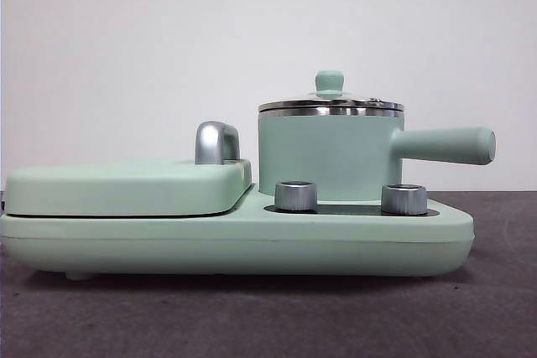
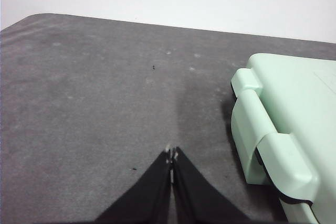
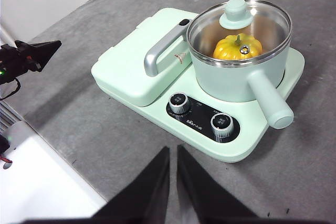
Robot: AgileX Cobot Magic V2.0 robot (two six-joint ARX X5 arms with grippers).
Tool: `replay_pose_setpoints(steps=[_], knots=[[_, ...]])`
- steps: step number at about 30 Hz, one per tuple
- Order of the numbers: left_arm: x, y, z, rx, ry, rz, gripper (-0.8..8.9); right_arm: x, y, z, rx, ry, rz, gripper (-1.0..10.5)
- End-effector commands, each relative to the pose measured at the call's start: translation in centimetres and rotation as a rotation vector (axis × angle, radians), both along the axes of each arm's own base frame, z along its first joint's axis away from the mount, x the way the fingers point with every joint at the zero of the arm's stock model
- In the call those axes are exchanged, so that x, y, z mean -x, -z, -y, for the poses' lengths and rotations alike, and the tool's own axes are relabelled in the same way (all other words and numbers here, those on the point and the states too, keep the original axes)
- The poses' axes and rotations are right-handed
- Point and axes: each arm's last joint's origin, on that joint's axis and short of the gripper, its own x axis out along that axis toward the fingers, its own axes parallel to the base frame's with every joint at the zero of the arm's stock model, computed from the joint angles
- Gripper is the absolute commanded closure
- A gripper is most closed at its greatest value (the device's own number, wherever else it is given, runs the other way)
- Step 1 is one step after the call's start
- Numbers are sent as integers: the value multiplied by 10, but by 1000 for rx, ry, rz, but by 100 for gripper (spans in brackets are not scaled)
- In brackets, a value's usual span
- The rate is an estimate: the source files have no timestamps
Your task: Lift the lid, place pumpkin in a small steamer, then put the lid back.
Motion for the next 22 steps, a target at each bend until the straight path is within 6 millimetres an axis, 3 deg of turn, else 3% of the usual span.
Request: replay_pose_setpoints(steps=[1,5,10,15,22], knots=[[-1,7,0,-13,2,-24,808,1,-2,1,-10,11,28,926],[-1,7,0,-12,2,-24,808,-9,6,2,-23,146,61,926],[-1,7,0,-12,1,-24,808,-39,36,7,-79,371,248,926],[-1,7,0,-12,2,-24,808,-60,84,18,12,545,431,926],[-1,7,0,-12,2,-24,808,-72,153,26,136,663,427,926]])
